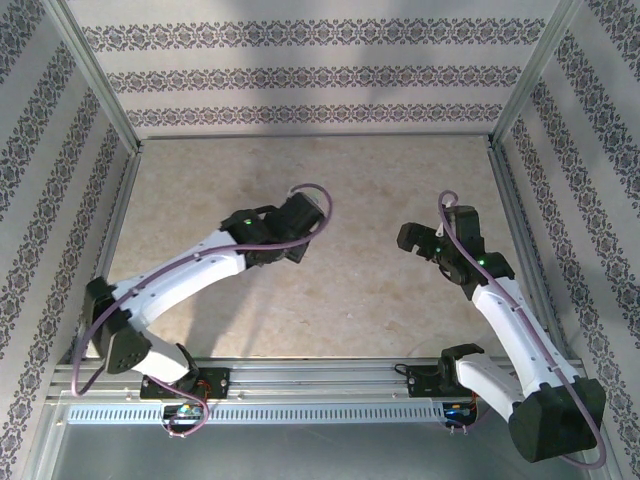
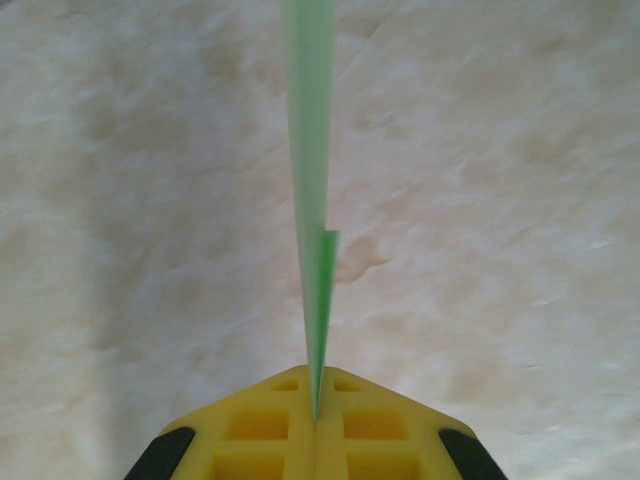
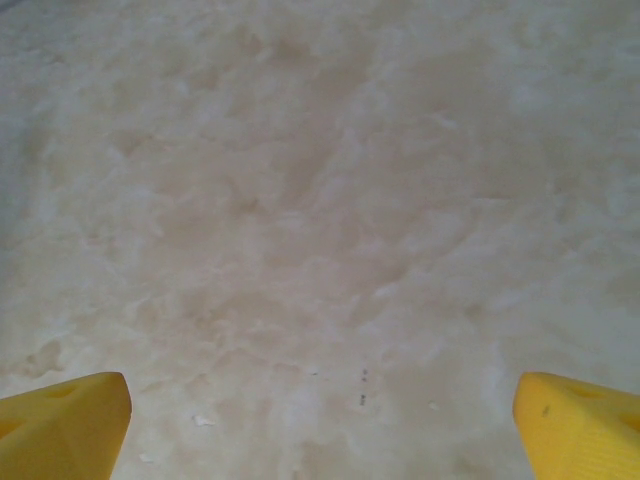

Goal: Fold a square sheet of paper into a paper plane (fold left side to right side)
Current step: Turn over the paper at the center of the table.

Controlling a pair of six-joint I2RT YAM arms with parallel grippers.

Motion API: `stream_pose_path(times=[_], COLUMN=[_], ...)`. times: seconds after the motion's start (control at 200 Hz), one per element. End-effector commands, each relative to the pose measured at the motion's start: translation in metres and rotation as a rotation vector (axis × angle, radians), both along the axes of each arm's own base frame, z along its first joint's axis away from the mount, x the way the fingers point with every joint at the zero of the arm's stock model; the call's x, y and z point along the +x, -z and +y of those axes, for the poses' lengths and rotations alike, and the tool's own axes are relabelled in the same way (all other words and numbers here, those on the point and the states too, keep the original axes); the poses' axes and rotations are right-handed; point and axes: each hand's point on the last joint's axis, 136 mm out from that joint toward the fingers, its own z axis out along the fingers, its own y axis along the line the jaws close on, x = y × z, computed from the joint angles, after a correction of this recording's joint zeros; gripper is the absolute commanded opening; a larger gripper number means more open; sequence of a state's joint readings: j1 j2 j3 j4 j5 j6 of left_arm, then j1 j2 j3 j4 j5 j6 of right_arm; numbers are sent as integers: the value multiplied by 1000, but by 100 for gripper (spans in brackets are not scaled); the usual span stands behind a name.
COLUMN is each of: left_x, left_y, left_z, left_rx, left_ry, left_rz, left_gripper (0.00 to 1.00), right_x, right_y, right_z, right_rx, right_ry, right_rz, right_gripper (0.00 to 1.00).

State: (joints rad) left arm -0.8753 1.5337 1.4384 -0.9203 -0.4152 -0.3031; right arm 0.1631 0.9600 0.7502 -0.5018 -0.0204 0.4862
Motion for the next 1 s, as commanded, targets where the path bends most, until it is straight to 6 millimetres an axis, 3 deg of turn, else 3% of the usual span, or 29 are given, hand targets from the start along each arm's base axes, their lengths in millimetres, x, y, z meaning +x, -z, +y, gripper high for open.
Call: stream_pose_path(times=[0.0, 0.28, 0.415, 0.76, 0.834, 0.994], left_x=[-5, -8, -5, -3, -3, 0], left_y=[-1, 42, 75, 160, 172, 180], left_z=[41, 25, 20, -44, -55, -74], left_rx=[337, 419, 479, 171, 94, -15], left_ry=[-101, -251, -318, -348, -350, -337], left_rz=[-48, -4, 31, 270, 329, 395], left_gripper=[0, 0, 0, 0, 14, 31], right_x=[-7, -11, -9, -11, -12, -12], right_y=[16, 32, 36, 29, 30, 35], right_z=[-19, -32, -34, -37, -35, -30], right_rx=[-64, -81, -86, -84, -74, -50], right_ry=[66, 145, 154, 164, 157, 137], right_rz=[42, 76, 93, 62, 64, 77], right_gripper=[98, 98, 98, 98, 98, 98])
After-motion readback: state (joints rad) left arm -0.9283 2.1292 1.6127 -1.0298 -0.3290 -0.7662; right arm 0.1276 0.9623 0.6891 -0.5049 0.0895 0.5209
